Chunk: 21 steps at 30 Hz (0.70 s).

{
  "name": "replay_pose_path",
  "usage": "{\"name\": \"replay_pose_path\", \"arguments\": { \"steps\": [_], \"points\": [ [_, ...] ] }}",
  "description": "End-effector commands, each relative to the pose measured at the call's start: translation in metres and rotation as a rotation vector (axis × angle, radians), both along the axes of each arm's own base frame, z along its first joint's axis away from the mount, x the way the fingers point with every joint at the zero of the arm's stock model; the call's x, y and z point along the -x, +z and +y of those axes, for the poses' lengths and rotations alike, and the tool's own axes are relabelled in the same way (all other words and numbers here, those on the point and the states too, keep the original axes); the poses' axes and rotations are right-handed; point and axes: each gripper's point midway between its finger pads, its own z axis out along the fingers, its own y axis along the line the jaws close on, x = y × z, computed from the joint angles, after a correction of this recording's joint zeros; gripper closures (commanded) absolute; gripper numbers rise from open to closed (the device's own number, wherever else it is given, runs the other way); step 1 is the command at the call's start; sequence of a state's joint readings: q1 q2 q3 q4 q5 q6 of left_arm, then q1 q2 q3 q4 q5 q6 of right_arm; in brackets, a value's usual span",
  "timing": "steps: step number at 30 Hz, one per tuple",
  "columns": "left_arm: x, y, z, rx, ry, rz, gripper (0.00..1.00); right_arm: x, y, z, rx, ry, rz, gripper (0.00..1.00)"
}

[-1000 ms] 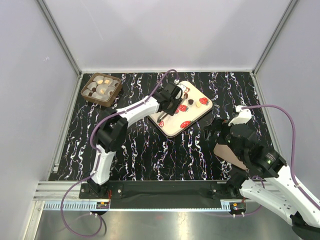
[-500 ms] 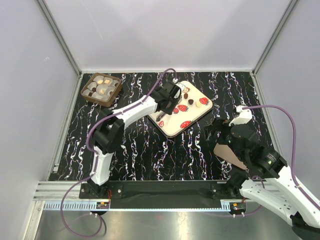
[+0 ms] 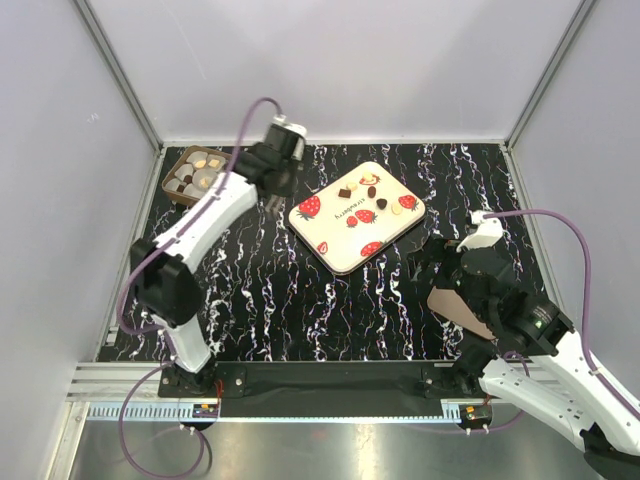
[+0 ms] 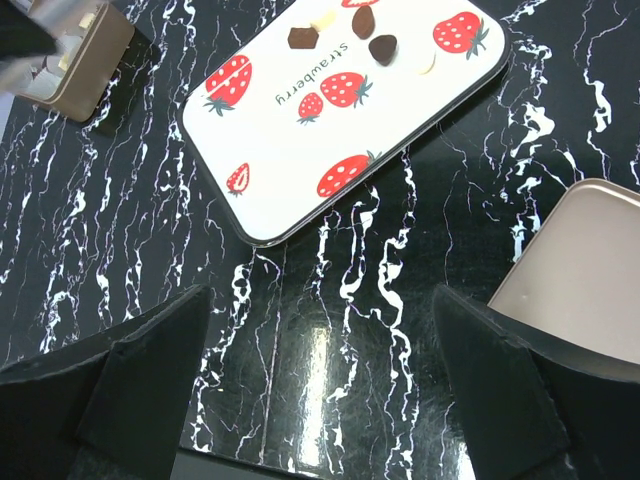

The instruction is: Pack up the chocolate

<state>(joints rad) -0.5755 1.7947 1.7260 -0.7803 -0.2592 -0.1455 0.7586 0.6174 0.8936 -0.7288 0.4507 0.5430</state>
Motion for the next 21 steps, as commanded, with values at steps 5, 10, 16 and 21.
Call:
{"name": "replay_pose_path", "arguments": {
  "steps": [5, 10, 16, 21],
  "points": [
    [-0.006, 0.025, 0.152, 0.000, 0.394, -0.028, 0.71, -0.010, 0.009, 0.021, -0.045, 0.044, -0.019, 0.00],
    [0.001, 0.007, 0.201, 0.031, 0.529, 0.015, 0.71, -0.016, 0.001, 0.031, -0.026, 0.067, -0.004, 0.00],
    [0.005, -0.012, 0.235, 0.014, 0.630, 0.051, 0.70, -0.022, -0.002, 0.035, 0.002, 0.076, -0.005, 0.00],
    [0.004, -0.022, 0.247, -0.010, 0.665, 0.065, 0.69, -0.022, -0.006, 0.034, 0.011, 0.074, -0.001, 0.00]
  ]
}}
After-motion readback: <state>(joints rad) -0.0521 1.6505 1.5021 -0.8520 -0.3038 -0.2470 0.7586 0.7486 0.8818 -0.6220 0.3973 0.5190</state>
